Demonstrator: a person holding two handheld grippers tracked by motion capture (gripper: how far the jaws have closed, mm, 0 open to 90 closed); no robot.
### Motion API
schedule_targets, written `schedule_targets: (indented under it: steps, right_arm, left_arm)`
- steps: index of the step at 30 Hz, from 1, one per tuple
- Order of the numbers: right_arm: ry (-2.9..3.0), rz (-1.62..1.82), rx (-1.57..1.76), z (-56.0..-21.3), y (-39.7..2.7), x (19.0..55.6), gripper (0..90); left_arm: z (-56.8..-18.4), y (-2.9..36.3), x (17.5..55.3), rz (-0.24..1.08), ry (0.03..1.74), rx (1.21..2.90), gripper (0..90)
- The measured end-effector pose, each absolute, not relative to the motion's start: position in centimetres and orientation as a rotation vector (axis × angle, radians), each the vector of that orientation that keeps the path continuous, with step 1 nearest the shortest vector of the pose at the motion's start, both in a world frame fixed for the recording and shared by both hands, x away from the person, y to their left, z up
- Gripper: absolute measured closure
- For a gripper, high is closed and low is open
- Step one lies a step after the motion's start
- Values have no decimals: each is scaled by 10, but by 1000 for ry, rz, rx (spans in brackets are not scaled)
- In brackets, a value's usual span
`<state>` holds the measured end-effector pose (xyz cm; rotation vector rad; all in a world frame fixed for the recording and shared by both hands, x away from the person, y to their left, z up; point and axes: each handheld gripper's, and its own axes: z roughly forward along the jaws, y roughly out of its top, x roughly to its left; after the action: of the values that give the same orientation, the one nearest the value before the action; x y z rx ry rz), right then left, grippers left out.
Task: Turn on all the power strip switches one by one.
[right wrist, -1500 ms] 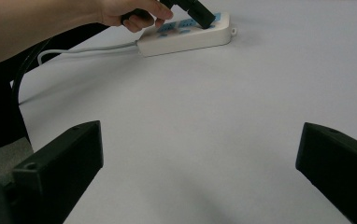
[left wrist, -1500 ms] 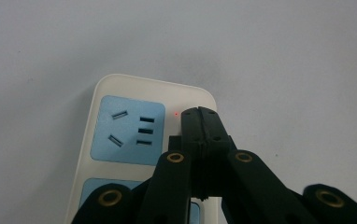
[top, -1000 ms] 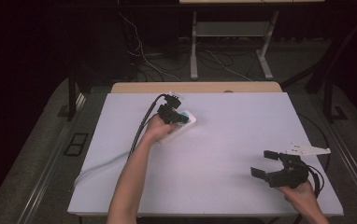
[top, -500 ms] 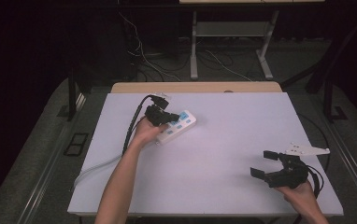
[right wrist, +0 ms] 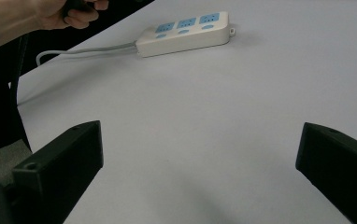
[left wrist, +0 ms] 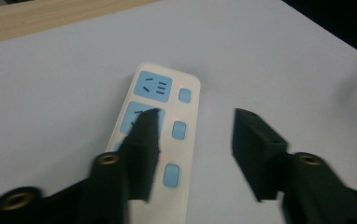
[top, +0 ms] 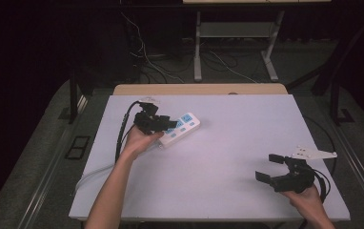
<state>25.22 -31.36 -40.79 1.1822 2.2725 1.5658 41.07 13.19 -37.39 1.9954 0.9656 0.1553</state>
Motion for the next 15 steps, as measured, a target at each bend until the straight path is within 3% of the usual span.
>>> schedule_targets:
  steps: [3, 5, 7, 15]
  right_arm:
    - [2272, 1567, 1183, -408, -313, 252, 5]
    - [2275, 1564, 1183, -408, -313, 252, 5]
    - [2279, 1561, 1182, -408, -312, 253, 5]
    - [2283, 1562, 1178, -408, -310, 252, 5]
  left_arm:
    - [-372, 140, 401, 169, 978, 1974, 291]
    - [-370, 144, 395, 166, 963, 1974, 111]
    - [-368, 146, 388, 175, 964, 1970, 25]
    - [-359, 151, 354, 269, 898, 1971, 0]
